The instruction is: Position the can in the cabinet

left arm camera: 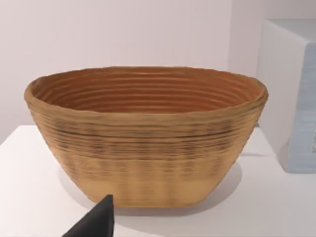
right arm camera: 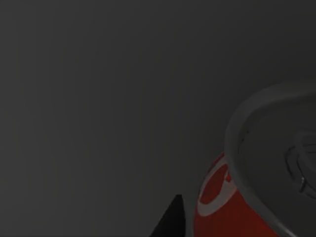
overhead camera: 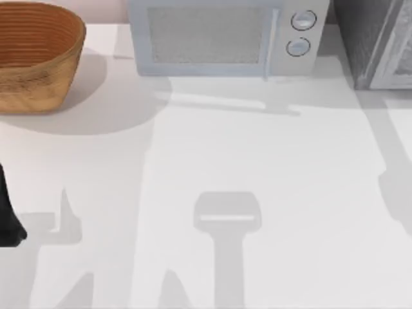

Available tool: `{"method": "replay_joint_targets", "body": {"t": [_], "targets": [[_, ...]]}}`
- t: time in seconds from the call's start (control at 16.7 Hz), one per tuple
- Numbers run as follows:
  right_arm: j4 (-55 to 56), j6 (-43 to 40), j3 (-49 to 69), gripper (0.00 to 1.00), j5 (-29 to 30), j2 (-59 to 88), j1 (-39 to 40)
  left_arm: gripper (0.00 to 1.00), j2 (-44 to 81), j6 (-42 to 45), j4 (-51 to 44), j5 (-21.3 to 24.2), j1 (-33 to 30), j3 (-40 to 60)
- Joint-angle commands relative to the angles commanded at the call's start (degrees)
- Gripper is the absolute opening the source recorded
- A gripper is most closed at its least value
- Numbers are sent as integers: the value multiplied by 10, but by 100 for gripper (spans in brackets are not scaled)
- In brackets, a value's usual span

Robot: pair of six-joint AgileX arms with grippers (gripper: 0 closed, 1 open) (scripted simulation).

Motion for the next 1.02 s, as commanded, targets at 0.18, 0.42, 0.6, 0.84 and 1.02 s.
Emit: {"method": "replay_joint_targets", "body": {"t": [0.18,0.42,0.6,0.84,1.02], "targets": [[0,0,0,38,0,0,0,100,0,0,0,0,0,0],[0,0,0,68,0,0,0,100,0,0,0,0,0,0],[0,0,0,90,0,0,0,100,0,0,0,0,0,0],[0,0,0,100,0,0,0,100,0,0,0,0,0,0],[0,0,0,100,0,0,0,100,0,0,0,0,0,0]]}}
